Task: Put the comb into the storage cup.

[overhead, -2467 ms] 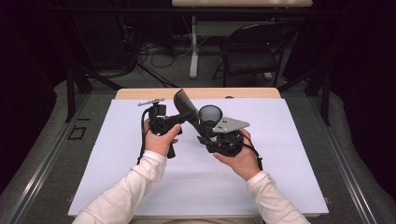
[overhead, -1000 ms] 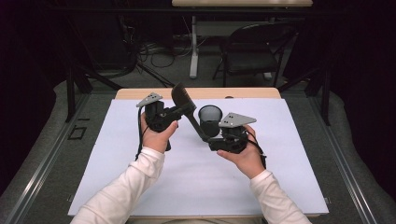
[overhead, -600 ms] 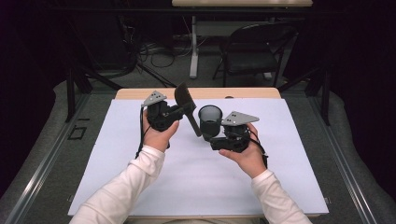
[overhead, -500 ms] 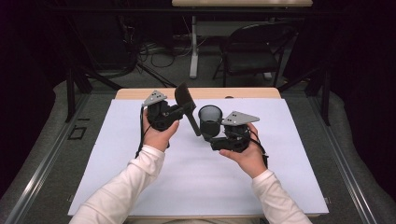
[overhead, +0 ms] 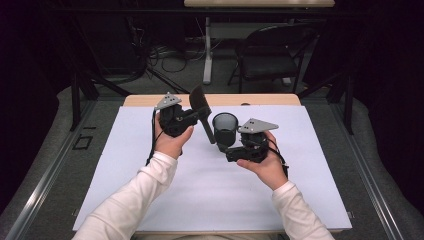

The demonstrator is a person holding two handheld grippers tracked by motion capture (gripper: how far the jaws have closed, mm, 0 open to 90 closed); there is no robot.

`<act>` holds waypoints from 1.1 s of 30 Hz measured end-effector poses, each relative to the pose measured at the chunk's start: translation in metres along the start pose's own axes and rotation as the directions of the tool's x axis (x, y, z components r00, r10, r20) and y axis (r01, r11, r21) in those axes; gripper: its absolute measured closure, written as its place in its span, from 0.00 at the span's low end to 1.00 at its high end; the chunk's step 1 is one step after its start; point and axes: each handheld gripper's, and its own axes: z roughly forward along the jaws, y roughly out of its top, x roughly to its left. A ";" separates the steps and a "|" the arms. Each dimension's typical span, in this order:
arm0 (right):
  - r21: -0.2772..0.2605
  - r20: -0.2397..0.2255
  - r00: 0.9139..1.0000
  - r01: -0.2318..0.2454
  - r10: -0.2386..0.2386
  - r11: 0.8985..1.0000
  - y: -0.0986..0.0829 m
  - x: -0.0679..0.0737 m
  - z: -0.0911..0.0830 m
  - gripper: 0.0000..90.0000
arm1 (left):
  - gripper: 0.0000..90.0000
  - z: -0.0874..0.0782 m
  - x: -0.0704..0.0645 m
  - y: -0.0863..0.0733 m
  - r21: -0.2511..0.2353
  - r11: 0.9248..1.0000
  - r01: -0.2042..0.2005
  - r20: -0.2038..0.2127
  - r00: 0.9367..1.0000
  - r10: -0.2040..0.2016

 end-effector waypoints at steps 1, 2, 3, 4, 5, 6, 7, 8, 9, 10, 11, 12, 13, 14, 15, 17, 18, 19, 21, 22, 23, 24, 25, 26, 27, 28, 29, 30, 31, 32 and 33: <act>-0.001 -0.002 1.000 -0.007 0.007 1.000 0.000 -0.001 0.000 0.13 | 0.93 0.000 0.000 0.001 0.000 1.000 0.002 0.001 1.000 -0.002; -0.003 -0.002 1.000 -0.013 0.013 1.000 0.000 -0.002 -0.001 0.12 | 0.93 0.001 0.001 0.001 0.003 1.000 -0.002 0.002 1.000 0.002; -0.005 -0.003 1.000 -0.022 0.022 1.000 0.000 -0.003 -0.001 0.11 | 0.93 0.001 0.001 0.002 0.003 1.000 -0.002 0.001 1.000 0.002; -0.004 -0.002 1.000 -0.028 0.028 1.000 0.000 -0.003 -0.001 0.11 | 0.93 0.002 0.000 0.003 0.004 1.000 -0.004 -0.002 1.000 0.004; 0.004 -0.003 0.999 -0.035 0.035 0.999 0.000 -0.004 -0.001 0.11 | 0.93 0.002 0.001 0.003 0.005 1.000 -0.006 -0.001 1.000 0.006; 0.008 -0.002 0.999 -0.036 0.036 0.999 0.000 -0.004 0.000 0.11 | 0.93 0.002 0.000 0.004 0.004 1.000 -0.003 0.001 1.000 0.003; 0.013 0.002 0.999 -0.039 0.039 0.999 0.000 -0.004 0.000 0.11 | 0.93 0.002 0.001 0.005 0.008 1.000 -0.008 0.000 1.000 0.008; 0.017 0.002 0.999 -0.039 0.039 0.999 0.000 -0.005 0.000 0.10 | 0.93 0.003 0.001 0.006 0.008 1.000 -0.010 0.000 1.000 0.010; 0.019 -0.002 0.999 -0.041 0.041 0.999 0.000 -0.005 0.000 0.08 | 0.93 0.003 0.001 0.007 0.005 1.000 -0.009 0.001 1.000 0.009; 0.021 -0.007 0.999 -0.042 0.042 0.999 0.000 -0.005 0.000 0.07 | 0.93 0.003 0.001 0.008 0.008 1.000 -0.008 0.002 1.000 0.008; 0.022 -0.011 0.999 -0.038 0.039 0.999 0.000 -0.005 -0.001 0.05 | 0.93 0.003 0.001 0.008 0.008 1.000 -0.008 0.002 1.000 0.008; 0.022 -0.015 0.999 -0.036 0.036 0.999 0.000 -0.005 -0.001 0.04 | 0.93 0.004 0.001 0.009 0.007 1.000 -0.011 0.001 1.000 0.011; 0.025 -0.021 0.999 -0.034 0.035 0.999 0.000 -0.005 -0.001 0.03 | 0.93 0.004 0.001 0.010 0.007 1.000 -0.010 0.001 1.000 0.010; 0.025 -0.023 0.999 -0.034 0.035 0.999 0.000 -0.005 -0.002 0.02 | 0.93 0.004 0.001 0.011 0.005 1.000 -0.012 0.001 1.000 0.012; 0.025 -0.022 0.999 -0.034 0.035 0.999 0.000 -0.005 -0.002 0.02 | 0.93 0.005 0.001 0.012 0.008 1.000 -0.016 0.001 1.000 0.016; 0.026 -0.022 0.999 -0.037 0.037 0.999 0.000 -0.006 -0.002 0.01 | 0.93 0.005 0.000 0.013 0.008 1.000 -0.015 0.000 1.000 0.015; 0.026 -0.022 0.999 -0.039 0.040 0.999 0.000 -0.006 -0.003 0.01 | 0.93 0.006 0.000 0.014 0.007 1.000 -0.017 0.001 1.000 0.017; 0.026 -0.024 0.999 -0.039 0.040 0.999 0.000 -0.007 -0.003 0.01 | 0.93 0.006 0.000 0.015 0.009 1.000 -0.021 -0.002 1.000 0.021; 0.027 -0.030 0.999 -0.039 0.039 0.999 0.000 -0.007 -0.003 0.00 | 0.93 0.007 0.000 0.017 0.005 1.000 -0.026 -0.003 1.000 0.026; 0.028 -0.034 0.999 -0.035 0.036 0.999 0.000 -0.007 -0.003 0.00 | 0.93 0.008 0.000 0.018 0.003 1.000 -0.026 -0.005 1.000 0.026; 0.028 -0.036 0.999 -0.031 0.032 0.999 0.000 -0.007 -0.003 0.00 | 0.93 0.008 0.000 0.020 0.005 1.000 -0.027 -0.006 1.000 0.027; 0.028 -0.041 0.999 -0.031 0.033 0.999 0.000 -0.006 -0.003 0.00 | 0.93 0.009 0.000 0.021 0.002 1.000 -0.030 -0.005 1.000 0.030; 0.029 -0.042 0.999 -0.028 0.029 0.999 0.000 -0.006 -0.002 0.00 | 0.93 0.009 -0.001 0.022 0.002 1.000 -0.027 -0.006 1.000 0.027; 0.029 -0.041 0.999 -0.022 0.023 0.999 -0.001 -0.006 -0.002 0.00 | 0.93 0.010 -0.001 0.023 0.000 0.999 -0.032 -0.005 0.999 0.032; 0.031 -0.037 0.999 -0.015 0.016 0.999 -0.001 -0.006 -0.002 0.00 | 0.93 0.010 -0.001 0.024 -0.003 1.000 -0.028 -0.003 1.000 0.028; 0.031 -0.031 0.999 -0.012 0.013 0.999 -0.001 -0.006 -0.001 0.00 | 0.93 0.010 -0.001 0.026 -0.001 1.000 -0.031 -0.006 1.000 0.030; 0.032 -0.029 1.000 -0.010 0.011 0.999 -0.001 -0.006 -0.001 0.00 | 0.93 0.011 -0.001 0.027 -0.005 1.000 -0.031 -0.006 1.000 0.031; 0.034 -0.029 1.000 -0.010 0.011 0.999 -0.001 -0.005 -0.001 0.00 | 0.93 0.011 -0.001 0.028 -0.007 0.999 -0.032 -0.007 0.999 0.032; 0.034 -0.029 1.000 -0.008 0.009 0.999 -0.001 -0.005 -0.001 0.00 | 0.93 0.011 -0.001 0.029 -0.008 0.999 -0.032 -0.009 0.999 0.032; 0.033 -0.028 1.000 -0.006 0.007 0.999 -0.001 -0.005 -0.001 0.00 | 0.93 0.012 -0.001 0.030 -0.008 0.999 -0.036 -0.009 0.999 0.036; 0.032 -0.027 1.000 -0.006 0.007 0.999 -0.001 -0.005 -0.001 0.00 | 0.93 0.012 -0.001 0.031 -0.006 0.999 -0.037 -0.014 0.999 0.037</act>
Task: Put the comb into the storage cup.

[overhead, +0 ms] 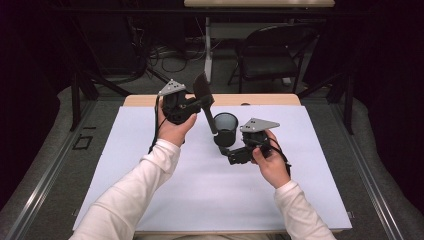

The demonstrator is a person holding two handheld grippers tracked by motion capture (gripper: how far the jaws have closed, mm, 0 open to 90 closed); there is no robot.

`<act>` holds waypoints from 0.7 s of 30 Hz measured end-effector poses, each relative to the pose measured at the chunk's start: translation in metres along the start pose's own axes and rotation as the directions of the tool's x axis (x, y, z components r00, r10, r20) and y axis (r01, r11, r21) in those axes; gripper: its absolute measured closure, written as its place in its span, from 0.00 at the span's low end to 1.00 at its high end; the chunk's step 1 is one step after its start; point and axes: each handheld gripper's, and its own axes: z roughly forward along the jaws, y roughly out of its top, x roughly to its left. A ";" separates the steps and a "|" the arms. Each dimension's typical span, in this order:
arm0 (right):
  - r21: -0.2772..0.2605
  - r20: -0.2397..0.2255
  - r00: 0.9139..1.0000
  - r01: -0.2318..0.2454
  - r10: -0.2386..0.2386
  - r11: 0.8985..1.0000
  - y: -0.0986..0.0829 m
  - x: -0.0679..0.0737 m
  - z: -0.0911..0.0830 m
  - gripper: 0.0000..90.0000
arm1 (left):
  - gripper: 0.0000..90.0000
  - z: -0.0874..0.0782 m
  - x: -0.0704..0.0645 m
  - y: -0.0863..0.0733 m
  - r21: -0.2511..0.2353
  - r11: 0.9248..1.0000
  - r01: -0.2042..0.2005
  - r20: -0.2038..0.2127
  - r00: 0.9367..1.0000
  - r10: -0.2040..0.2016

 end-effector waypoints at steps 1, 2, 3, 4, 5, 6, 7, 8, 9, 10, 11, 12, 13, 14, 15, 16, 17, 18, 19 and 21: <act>-0.001 0.001 1.000 -0.001 0.001 1.000 0.000 0.000 0.000 0.00 | 0.93 0.001 0.000 0.001 -0.004 1.000 0.001 0.000 1.000 -0.001; -0.002 0.003 1.000 0.000 0.000 1.000 0.000 0.000 0.000 0.00 | 0.93 0.001 0.001 0.002 -0.003 1.000 0.000 0.001 1.000 0.000; -0.003 0.005 1.000 -0.002 0.002 1.000 0.000 0.000 -0.001 0.00 | 0.93 0.001 0.000 0.002 -0.004 1.000 0.002 -0.002 1.000 -0.002; -0.002 0.007 1.000 -0.001 0.001 1.000 0.000 0.000 -0.001 0.00 | 0.93 0.002 0.000 0.003 -0.005 1.000 0.003 -0.004 1.000 -0.003; -0.001 0.009 1.000 -0.001 0.001 1.000 0.000 0.000 -0.001 0.00 | 0.93 0.002 0.001 0.004 -0.005 1.000 0.000 -0.003 1.000 0.000; -0.001 0.011 1.000 -0.001 0.001 1.000 0.000 0.000 -0.001 0.00 | 0.93 0.003 0.001 0.004 -0.005 1.000 -0.004 -0.004 1.000 0.004; 0.000 0.016 1.000 0.000 0.000 1.000 0.000 0.000 0.000 0.00 | 0.93 0.003 0.001 0.005 -0.005 1.000 -0.002 -0.008 1.000 0.002; 0.002 0.019 1.000 0.000 0.000 1.000 0.000 0.000 0.000 0.00 | 0.93 0.004 0.001 0.006 -0.007 1.000 -0.003 -0.008 1.000 0.003; 0.005 0.016 1.000 0.000 0.000 1.000 0.000 0.001 0.000 0.00 | 0.93 0.004 0.001 0.007 -0.006 1.000 -0.005 -0.010 1.000 0.005; 0.007 0.016 1.000 0.002 -0.002 1.000 0.000 0.001 0.000 0.00 | 0.93 0.005 0.001 0.007 -0.003 1.000 -0.004 -0.015 1.000 0.004; 0.007 0.018 1.000 0.004 -0.004 1.000 0.000 0.001 0.001 0.00 | 0.93 0.005 0.001 0.007 -0.007 1.000 -0.005 -0.017 1.000 0.005; 0.007 0.017 1.000 0.004 -0.004 1.000 0.000 0.001 0.001 0.00 | 0.93 0.006 0.002 0.008 -0.007 1.000 -0.005 -0.019 1.000 0.005; 0.007 0.014 1.000 0.004 -0.004 1.000 0.000 0.001 0.001 0.00 | 0.93 0.006 0.002 0.008 -0.012 1.000 -0.002 -0.018 1.000 0.001; 0.007 0.011 1.000 0.004 -0.004 1.000 0.000 0.001 0.001 0.00 | 0.93 0.007 0.002 0.008 -0.011 1.000 0.000 -0.021 1.000 0.000; 0.008 0.011 1.000 0.005 -0.005 1.000 0.000 0.001 0.001 0.00 | 0.93 0.007 0.003 0.008 -0.010 1.000 -0.001 -0.023 1.000 0.001; 0.008 0.011 1.000 0.006 -0.007 1.000 0.000 0.001 0.001 0.00 | 0.93 0.007 0.003 0.009 -0.013 1.000 -0.001 -0.024 1.000 0.000; 0.008 0.011 1.000 0.007 -0.007 1.000 -0.001 0.001 0.001 0.00 | 0.93 0.008 0.004 0.009 -0.014 1.000 0.000 -0.026 1.000 0.000; 0.008 0.010 1.000 0.005 -0.005 1.000 -0.001 0.001 0.001 0.00 | 0.93 0.008 0.004 0.010 -0.015 1.000 0.003 -0.028 1.000 -0.004; 0.008 0.010 1.000 0.005 -0.005 1.000 0.000 0.001 0.001 0.00 | 0.93 0.009 0.005 0.010 -0.019 1.000 0.000 -0.029 1.000 0.000; 0.007 0.008 1.000 0.005 -0.005 1.000 0.000 0.001 0.001 0.00 | 0.93 0.010 0.006 0.011 -0.019 1.000 0.002 -0.032 0.999 -0.003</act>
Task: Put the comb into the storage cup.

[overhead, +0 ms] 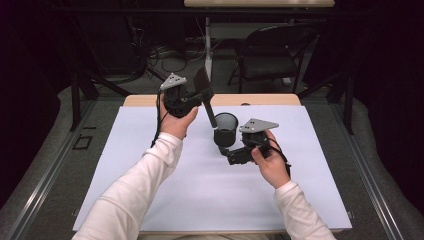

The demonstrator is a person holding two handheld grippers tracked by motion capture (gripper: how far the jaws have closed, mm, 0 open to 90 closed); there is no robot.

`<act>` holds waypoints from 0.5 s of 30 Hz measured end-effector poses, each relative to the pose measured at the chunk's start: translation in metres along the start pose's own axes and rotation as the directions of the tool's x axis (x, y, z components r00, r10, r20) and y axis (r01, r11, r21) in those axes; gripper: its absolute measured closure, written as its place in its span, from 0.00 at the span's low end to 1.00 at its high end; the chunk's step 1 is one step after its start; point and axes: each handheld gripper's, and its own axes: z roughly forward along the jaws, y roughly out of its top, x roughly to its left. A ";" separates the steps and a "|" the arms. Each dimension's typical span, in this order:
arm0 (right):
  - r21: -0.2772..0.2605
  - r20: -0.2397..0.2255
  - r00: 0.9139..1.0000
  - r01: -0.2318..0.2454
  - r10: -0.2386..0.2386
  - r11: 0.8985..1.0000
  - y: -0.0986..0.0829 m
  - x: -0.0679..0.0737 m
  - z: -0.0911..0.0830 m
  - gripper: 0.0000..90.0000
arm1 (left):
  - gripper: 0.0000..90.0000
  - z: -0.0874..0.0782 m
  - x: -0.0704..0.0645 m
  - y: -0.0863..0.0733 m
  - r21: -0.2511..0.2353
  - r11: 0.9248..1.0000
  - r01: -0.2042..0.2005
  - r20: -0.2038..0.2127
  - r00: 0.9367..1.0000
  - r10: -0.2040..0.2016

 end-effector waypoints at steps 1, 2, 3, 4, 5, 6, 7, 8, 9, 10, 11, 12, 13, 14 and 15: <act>0.001 -0.001 1.000 0.000 0.000 1.000 0.000 0.000 0.000 0.00 | 0.93 0.001 0.000 0.000 -0.002 1.000 -0.002 0.000 1.000 0.002; 0.002 0.000 1.000 0.000 0.000 1.000 0.000 0.000 0.000 0.00 | 0.93 0.002 0.001 0.001 -0.003 1.000 0.000 0.000 1.000 0.000; 0.003 -0.001 1.000 -0.001 0.001 1.000 0.000 0.000 0.000 0.00 | 0.93 0.002 0.001 0.001 0.000 1.000 -0.003 -0.001 1.000 0.003; 0.003 -0.001 1.000 0.001 -0.001 1.000 0.000 0.000 0.000 0.00 | 0.93 0.003 0.001 0.001 -0.002 1.000 -0.003 -0.003 1.000 0.003; 0.003 0.000 1.000 0.002 -0.002 1.000 0.000 0.000 0.001 0.00 | 0.93 0.004 0.001 0.001 -0.003 1.000 -0.004 -0.003 1.000 0.004; 0.002 0.000 1.000 0.000 0.000 1.000 0.000 0.000 0.000 0.00 | 0.93 0.005 0.001 0.001 -0.002 1.000 -0.001 -0.005 1.000 0.001; 0.001 0.001 1.000 0.000 0.000 1.000 0.000 0.000 0.000 0.00 | 0.93 0.006 0.002 0.002 -0.002 1.000 -0.003 -0.004 1.000 0.003; 0.000 0.002 1.000 -0.002 0.002 1.000 0.000 -0.001 0.000 0.00 | 0.93 0.007 0.002 0.002 -0.004 1.000 -0.004 -0.004 1.000 0.004; 0.001 0.001 1.000 -0.005 0.005 1.000 0.000 -0.001 0.000 0.00 | 0.93 0.008 0.002 0.002 -0.006 1.000 -0.005 0.001 1.000 0.005; -0.001 0.000 1.000 -0.006 0.006 1.000 0.000 -0.001 0.000 0.00 | 0.93 0.009 0.002 0.002 -0.005 1.000 -0.004 0.003 1.000 0.004; -0.002 0.000 1.000 -0.006 0.006 1.000 0.000 -0.001 0.000 0.00 | 0.93 0.010 0.002 0.002 -0.005 1.000 -0.006 0.004 1.000 0.006; -0.002 0.000 1.000 -0.007 0.007 1.000 0.000 -0.001 -0.001 0.00 | 0.93 0.011 0.002 0.002 -0.006 1.000 -0.004 0.003 1.000 0.004; -0.002 -0.001 1.000 -0.007 0.007 1.000 0.000 -0.001 -0.001 0.00 | 0.93 0.013 0.001 0.002 -0.008 1.000 -0.002 0.003 1.000 0.002; -0.002 0.001 1.000 -0.006 0.006 1.000 0.000 -0.001 -0.001 0.00 | 0.93 0.014 0.001 0.002 -0.009 1.000 -0.002 0.004 1.000 0.002; -0.002 0.000 1.000 -0.007 0.007 1.000 0.000 -0.001 -0.001 0.00 | 0.93 0.015 0.001 0.002 -0.011 1.000 0.000 0.004 1.000 0.000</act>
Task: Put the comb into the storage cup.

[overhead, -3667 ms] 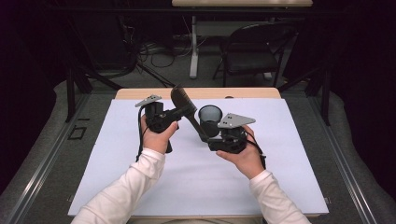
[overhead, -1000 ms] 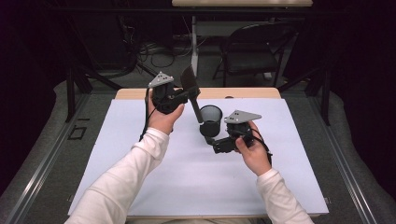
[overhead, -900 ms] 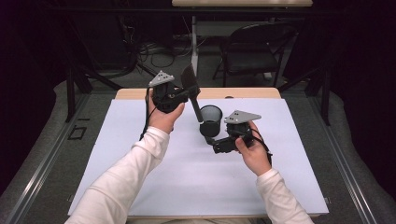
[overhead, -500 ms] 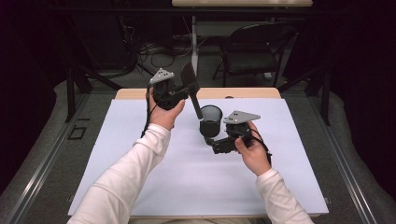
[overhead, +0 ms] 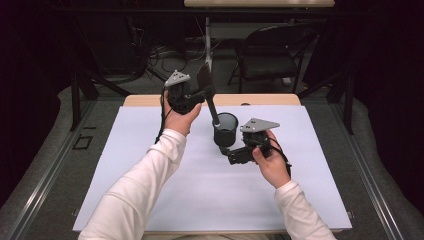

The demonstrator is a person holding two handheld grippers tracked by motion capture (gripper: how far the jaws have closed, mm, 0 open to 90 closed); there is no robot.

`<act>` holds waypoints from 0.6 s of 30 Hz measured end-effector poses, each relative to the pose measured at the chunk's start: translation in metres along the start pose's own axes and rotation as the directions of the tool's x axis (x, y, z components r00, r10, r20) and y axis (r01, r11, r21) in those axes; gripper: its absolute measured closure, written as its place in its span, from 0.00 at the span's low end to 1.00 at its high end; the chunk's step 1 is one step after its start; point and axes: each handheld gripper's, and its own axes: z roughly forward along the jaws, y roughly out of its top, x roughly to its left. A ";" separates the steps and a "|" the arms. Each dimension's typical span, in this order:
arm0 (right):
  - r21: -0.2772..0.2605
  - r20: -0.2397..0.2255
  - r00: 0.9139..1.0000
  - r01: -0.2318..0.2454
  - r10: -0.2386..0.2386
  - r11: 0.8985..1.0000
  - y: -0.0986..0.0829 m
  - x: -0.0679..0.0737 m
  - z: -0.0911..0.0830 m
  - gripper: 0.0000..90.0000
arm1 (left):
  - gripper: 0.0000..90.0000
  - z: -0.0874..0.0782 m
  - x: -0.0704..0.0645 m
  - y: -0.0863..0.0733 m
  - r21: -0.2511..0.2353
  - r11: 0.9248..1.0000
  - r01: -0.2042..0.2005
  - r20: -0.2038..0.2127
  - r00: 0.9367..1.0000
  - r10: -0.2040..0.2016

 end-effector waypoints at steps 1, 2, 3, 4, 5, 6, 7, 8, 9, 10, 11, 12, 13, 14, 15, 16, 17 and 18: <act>0.000 -0.001 1.000 0.000 0.000 1.000 0.000 0.000 0.000 0.00 | 0.93 0.001 0.000 0.000 0.003 1.000 -0.001 -0.001 1.000 0.001; 0.001 -0.001 1.000 0.000 0.000 1.000 0.000 0.000 0.000 0.00 | 0.93 0.003 0.000 0.000 0.003 1.000 -0.003 0.000 1.000 0.003; 0.002 0.000 1.000 -0.001 0.001 1.000 0.000 0.000 0.001 0.00 | 0.93 0.004 -0.001 0.000 0.005 1.000 -0.001 0.001 1.000 0.001; 0.002 0.000 1.000 0.001 -0.001 1.000 0.000 0.000 0.001 0.00 | 0.93 0.005 -0.001 0.000 0.005 1.000 -0.001 0.002 1.000 0.001; 0.002 0.000 1.000 0.001 -0.001 1.000 0.000 0.000 0.001 0.00 | 0.93 0.007 -0.001 -0.001 0.006 1.000 -0.002 0.004 1.000 0.002; 0.002 0.000 1.000 0.000 0.000 1.000 0.000 0.000 0.000 0.00 | 0.93 0.008 -0.001 -0.001 0.005 1.000 0.000 0.005 1.000 0.000; 0.001 0.000 1.000 0.002 -0.002 1.000 0.000 0.000 0.000 0.00 | 0.93 0.009 -0.001 -0.001 0.007 1.000 -0.004 0.003 1.000 0.004; 0.001 0.002 1.000 0.003 -0.003 1.000 0.000 0.000 0.000 0.00 | 0.93 0.011 -0.001 -0.002 0.008 1.000 -0.002 0.002 1.000 0.002; -0.001 0.002 1.000 0.003 -0.003 1.000 0.000 -0.001 0.000 0.00 | 0.93 0.012 -0.001 -0.002 0.010 1.000 -0.002 0.002 1.000 0.002; -0.002 0.003 1.000 0.003 -0.003 1.000 0.000 -0.001 0.000 0.00 | 0.93 0.013 -0.001 -0.002 0.011 1.000 0.000 0.001 1.000 0.000; -0.001 0.003 1.000 0.002 -0.002 1.000 0.000 -0.001 -0.001 0.00 | 0.93 0.014 -0.001 -0.002 0.014 1.000 -0.001 -0.001 1.000 0.001; -0.002 0.004 1.000 0.002 -0.002 1.000 0.000 -0.001 -0.001 0.00 | 0.93 0.016 0.000 -0.003 0.013 1.000 -0.001 -0.002 1.000 0.001; -0.002 0.003 1.000 0.003 -0.003 1.000 0.000 -0.001 -0.001 0.00 | 0.93 0.016 0.000 -0.003 0.013 1.000 0.002 -0.002 1.000 -0.002; -0.001 0.003 1.000 0.004 -0.004 1.000 0.000 -0.001 -0.001 0.00 | 0.93 0.018 0.001 -0.003 0.013 1.000 0.007 0.001 1.000 -0.007; -0.001 0.003 1.000 0.003 -0.003 1.000 0.000 -0.001 -0.001 0.00 | 0.93 0.019 0.001 -0.003 0.012 1.000 0.010 0.001 1.000 -0.010; -0.003 0.003 1.000 0.004 -0.004 1.000 0.000 -0.001 -0.001 0.00 | 0.93 0.020 0.001 -0.004 0.016 1.000 0.006 -0.001 1.000 -0.006; -0.004 0.002 1.000 0.005 -0.005 1.000 0.001 -0.001 -0.002 0.00 | 0.93 0.021 0.001 -0.004 0.019 1.000 0.002 -0.001 1.000 -0.002; -0.007 0.003 1.000 0.007 -0.007 1.000 0.001 -0.001 -0.002 0.00 | 0.93 0.022 0.000 -0.004 0.017 1.000 0.005 -0.001 1.000 -0.005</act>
